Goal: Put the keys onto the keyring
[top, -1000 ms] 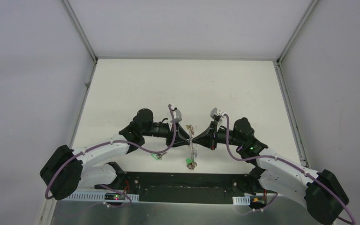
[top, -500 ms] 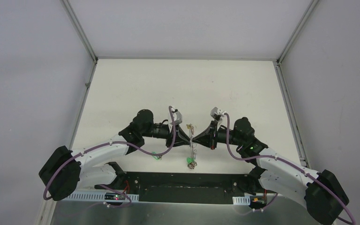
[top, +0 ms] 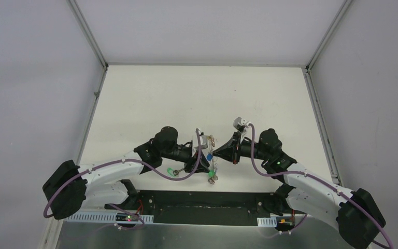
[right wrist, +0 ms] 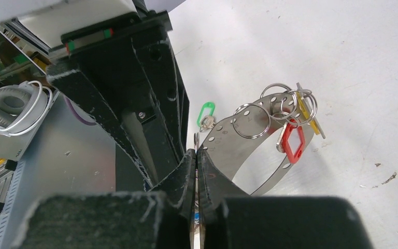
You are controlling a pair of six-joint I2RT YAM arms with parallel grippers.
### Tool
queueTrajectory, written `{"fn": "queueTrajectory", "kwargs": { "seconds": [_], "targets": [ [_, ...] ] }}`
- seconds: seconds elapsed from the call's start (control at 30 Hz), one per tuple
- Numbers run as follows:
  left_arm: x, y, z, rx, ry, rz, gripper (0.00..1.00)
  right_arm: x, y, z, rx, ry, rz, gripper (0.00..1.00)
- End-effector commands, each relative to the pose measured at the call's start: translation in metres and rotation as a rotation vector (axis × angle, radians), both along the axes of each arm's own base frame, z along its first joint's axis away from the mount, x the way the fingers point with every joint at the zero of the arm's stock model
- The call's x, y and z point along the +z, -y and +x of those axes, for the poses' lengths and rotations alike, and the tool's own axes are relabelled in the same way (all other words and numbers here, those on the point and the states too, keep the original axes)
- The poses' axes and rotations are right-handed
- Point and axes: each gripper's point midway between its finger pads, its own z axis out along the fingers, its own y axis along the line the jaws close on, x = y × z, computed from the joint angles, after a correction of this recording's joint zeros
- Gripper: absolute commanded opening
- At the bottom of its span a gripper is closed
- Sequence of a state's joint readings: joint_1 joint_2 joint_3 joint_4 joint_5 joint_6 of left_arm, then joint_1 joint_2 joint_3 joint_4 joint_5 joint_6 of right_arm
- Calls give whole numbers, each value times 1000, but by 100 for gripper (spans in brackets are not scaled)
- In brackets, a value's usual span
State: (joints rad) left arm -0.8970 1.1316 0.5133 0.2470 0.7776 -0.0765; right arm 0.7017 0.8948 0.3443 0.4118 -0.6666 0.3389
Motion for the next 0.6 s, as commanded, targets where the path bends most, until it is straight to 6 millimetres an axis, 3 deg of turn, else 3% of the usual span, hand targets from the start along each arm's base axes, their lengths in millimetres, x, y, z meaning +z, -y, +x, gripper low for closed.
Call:
{"fn": "queueTrajectory", "kwargs": {
  "seconds": [0.0,0.23,0.57],
  "targets": [
    [32,-3,13,67,109,-44,34,41,-3,8,-11,97,85,0],
    [63,-11,28,170,116,-92,41,37,1,5,1,108,76,0],
    [86,-3,32,36,-29,-202,37,37,5,1,20,111,79,0]
  ]
}}
